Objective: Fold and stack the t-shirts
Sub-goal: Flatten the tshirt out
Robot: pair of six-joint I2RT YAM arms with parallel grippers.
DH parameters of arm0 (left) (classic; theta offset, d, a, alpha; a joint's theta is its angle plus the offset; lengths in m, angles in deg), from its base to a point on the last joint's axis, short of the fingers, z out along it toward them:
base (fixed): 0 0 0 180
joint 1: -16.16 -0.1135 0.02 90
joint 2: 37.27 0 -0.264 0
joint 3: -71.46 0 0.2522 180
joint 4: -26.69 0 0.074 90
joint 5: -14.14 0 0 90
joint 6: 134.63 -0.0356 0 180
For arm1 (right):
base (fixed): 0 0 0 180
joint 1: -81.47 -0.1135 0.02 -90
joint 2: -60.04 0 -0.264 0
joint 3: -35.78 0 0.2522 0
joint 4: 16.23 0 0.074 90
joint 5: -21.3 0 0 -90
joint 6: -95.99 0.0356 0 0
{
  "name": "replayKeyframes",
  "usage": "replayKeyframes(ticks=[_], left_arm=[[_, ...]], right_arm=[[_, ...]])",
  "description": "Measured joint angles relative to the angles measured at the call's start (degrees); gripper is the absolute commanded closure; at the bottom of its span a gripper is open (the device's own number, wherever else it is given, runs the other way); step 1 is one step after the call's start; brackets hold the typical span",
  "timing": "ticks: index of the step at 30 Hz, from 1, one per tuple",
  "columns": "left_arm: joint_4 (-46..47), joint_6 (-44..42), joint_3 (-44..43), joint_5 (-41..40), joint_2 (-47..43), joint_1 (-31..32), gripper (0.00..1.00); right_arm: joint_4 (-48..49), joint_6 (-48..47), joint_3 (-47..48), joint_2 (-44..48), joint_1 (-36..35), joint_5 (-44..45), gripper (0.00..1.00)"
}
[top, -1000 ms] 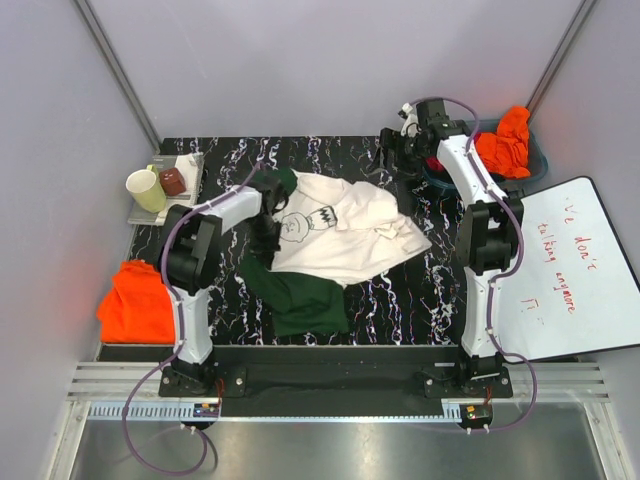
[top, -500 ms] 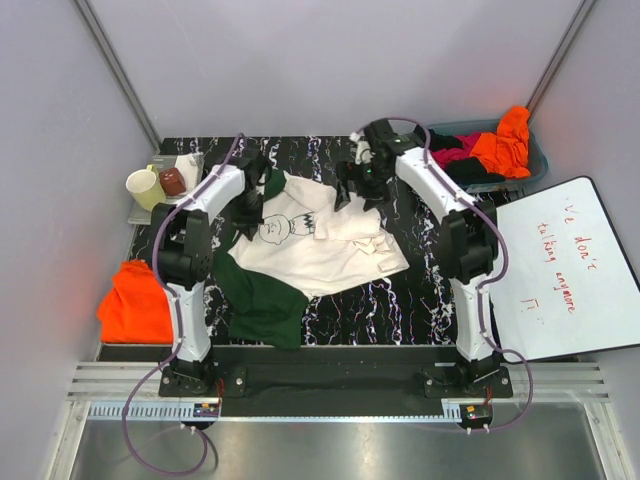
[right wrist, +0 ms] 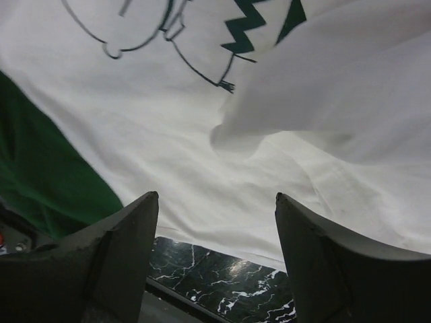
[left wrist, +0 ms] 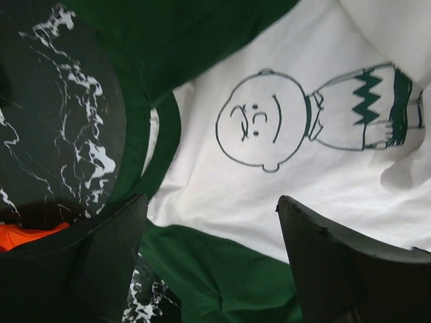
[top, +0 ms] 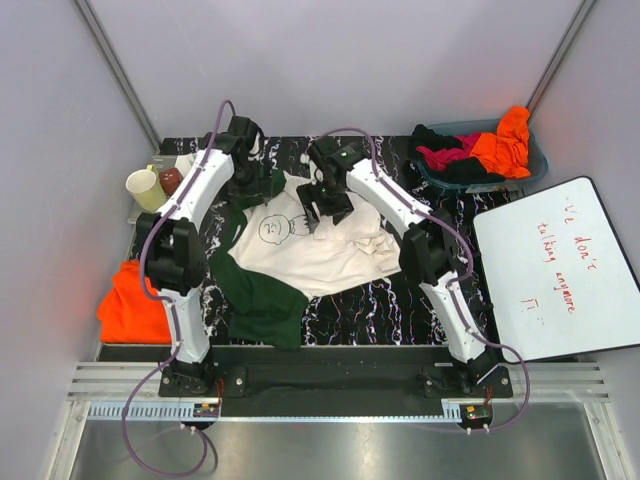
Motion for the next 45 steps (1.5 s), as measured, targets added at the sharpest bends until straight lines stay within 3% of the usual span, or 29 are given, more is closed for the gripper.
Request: replayKeyframes(ticks=[8, 18, 24, 34, 38, 41, 45], left_arm=[[0.02, 0.07, -7.85, 0.92, 4.87, -1.84, 0.16], [0.02, 0.02, -10.95, 2.78, 9.14, -2.47, 0.17], [0.00, -0.17, -10.95, 3.48, 10.34, -2.47, 0.17], [0.22, -0.20, -10.60, 5.25, 10.34, -2.51, 0.17], [0.52, -0.37, -10.16, 5.27, 10.34, -2.51, 0.18], [0.81, -0.39, -10.16, 5.22, 10.34, -2.51, 0.17], [1.29, -0.63, -10.47, 4.26, 10.54, -2.51, 0.08]], right_arm=[[-3.19, 0.24, 1.49, -4.81, -0.85, 7.28, 0.29], [-3.61, 0.83, 4.50, -8.22, -0.92, 7.08, 0.28], [-3.72, 2.38, 10.97, -11.45, -0.92, 5.40, 0.28], [-2.95, 4.26, 16.33, -16.79, -0.92, 8.55, 0.55], [-3.48, 4.13, 15.80, -18.95, -0.92, 11.61, 0.89], [-3.61, 4.11, 15.37, -18.75, -0.87, 13.86, 1.00], [-3.76, 3.98, 14.58, -18.14, -1.03, 16.57, 1.00]])
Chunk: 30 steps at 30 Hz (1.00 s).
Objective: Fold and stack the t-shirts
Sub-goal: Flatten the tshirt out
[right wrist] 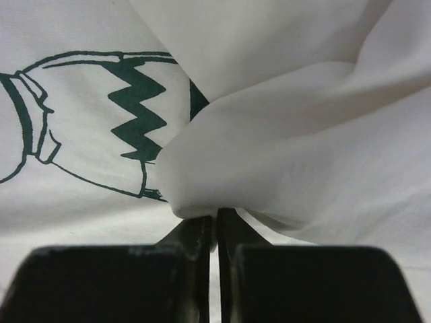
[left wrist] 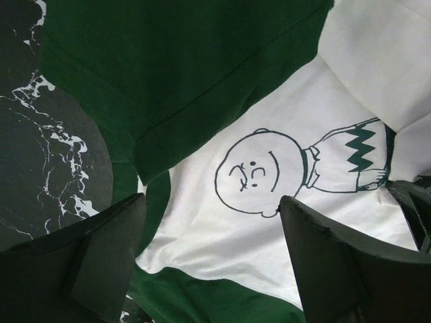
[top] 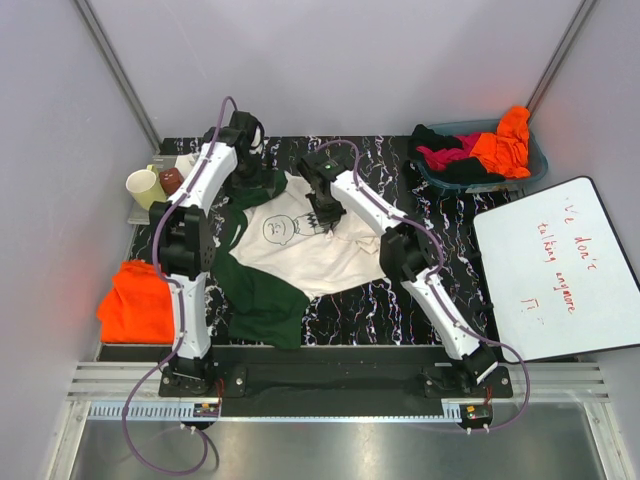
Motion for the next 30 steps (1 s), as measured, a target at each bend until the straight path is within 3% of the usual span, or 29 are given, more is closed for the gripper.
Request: replayKeyframes(ticks=[6, 12, 13, 15, 16, 17, 18, 30], left_arm=[[0.48, -1.81, -6.19, -4.07, 5.33, 0.24, 0.01], [0.20, -2.54, -7.50, -6.14, 9.90, 0.63, 0.01], [0.22, -2.54, -7.32, -6.40, 10.21, 0.70, 0.05], [-0.07, -2.58, -6.91, -6.97, 10.82, 0.79, 0.28], [-0.13, -2.64, -6.88, -7.17, 11.10, 0.79, 0.45], [-0.09, -2.67, -6.88, -7.41, 11.34, 0.79, 0.87], [-0.07, -2.62, -6.88, -7.65, 11.50, 0.83, 1.00], [-1.07, -1.29, -7.98, -16.24, 11.89, 0.35, 1.00]], right_arm=[[-1.14, -1.01, -1.90, 2.99, 0.09, 4.72, 1.00], [-1.38, -1.68, -2.21, 7.08, 0.24, 5.95, 1.00], [-1.38, -1.75, -2.21, 7.34, 0.24, 5.95, 1.00], [-1.38, -1.86, -2.19, 7.61, 0.24, 5.97, 1.00], [-1.40, -1.88, -2.19, 7.61, 0.24, 5.95, 1.00], [-1.44, -1.88, -2.19, 7.61, 0.24, 5.95, 1.00], [-1.46, -1.90, -2.19, 7.61, 0.28, 5.95, 1.00], [-1.79, -2.97, -6.67, 12.00, 1.38, 11.30, 1.00]])
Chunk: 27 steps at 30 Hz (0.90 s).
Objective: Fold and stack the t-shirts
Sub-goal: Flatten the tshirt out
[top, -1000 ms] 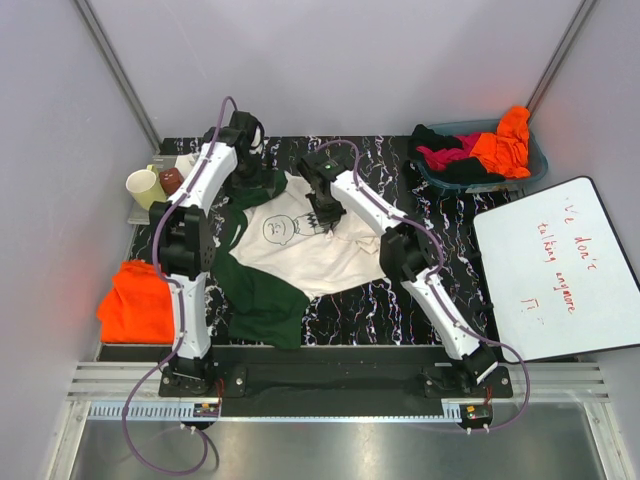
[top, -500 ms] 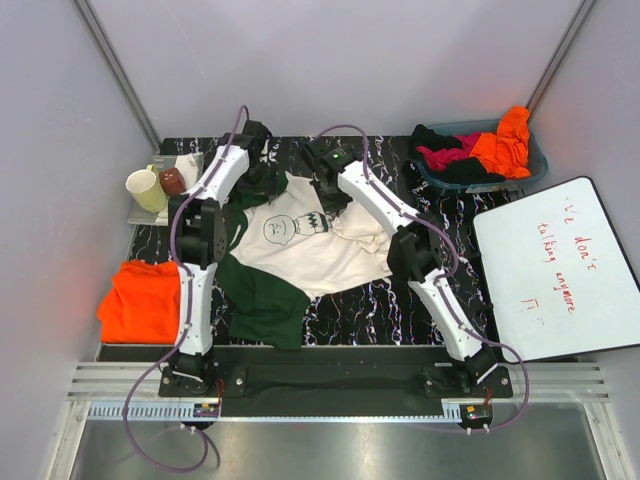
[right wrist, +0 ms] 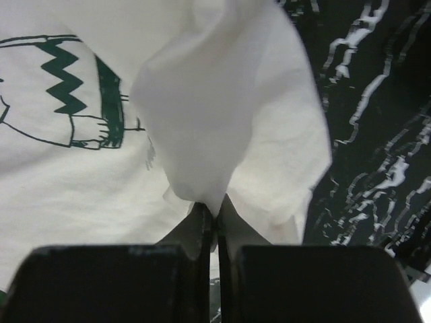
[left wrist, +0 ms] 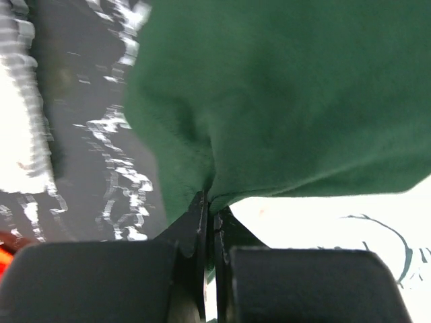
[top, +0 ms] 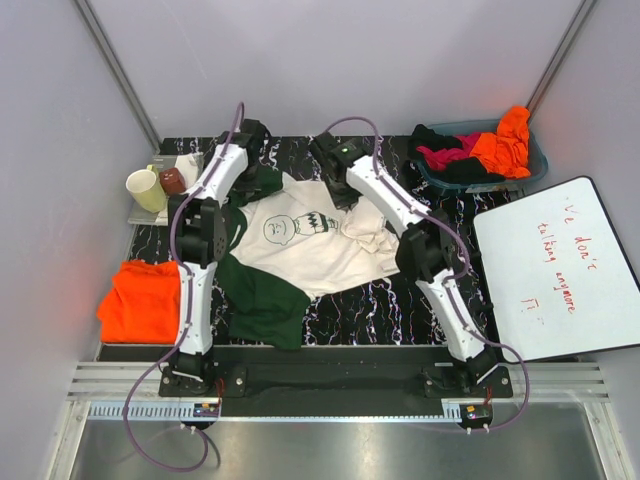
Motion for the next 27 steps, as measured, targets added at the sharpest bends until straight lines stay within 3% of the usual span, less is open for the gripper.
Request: replayKeyframes(ticks=[6, 13, 18, 27], left_arm=[[-0.09, 2.10, -2.34, -5.29, -4.24, -2.16, 1.00], [3.06, 4.55, -3.69, -9.09, -21.46, -3.65, 1.00], [4.76, 5.53, -6.95, -11.69, -30.91, -2.99, 1.00], [6.84, 4.15, -12.07, -12.00, -40.02, -2.62, 1.00]], right_arm=[[0.24, -0.85, -2.14, 10.67, 6.91, 1.51, 1.00], [3.52, -1.11, -1.99, 25.49, 21.55, -0.15, 1.00], [5.25, -1.75, -2.38, 31.95, 19.96, -2.34, 1.00], [8.39, -2.95, -3.54, 42.16, 19.39, -7.76, 1.00]])
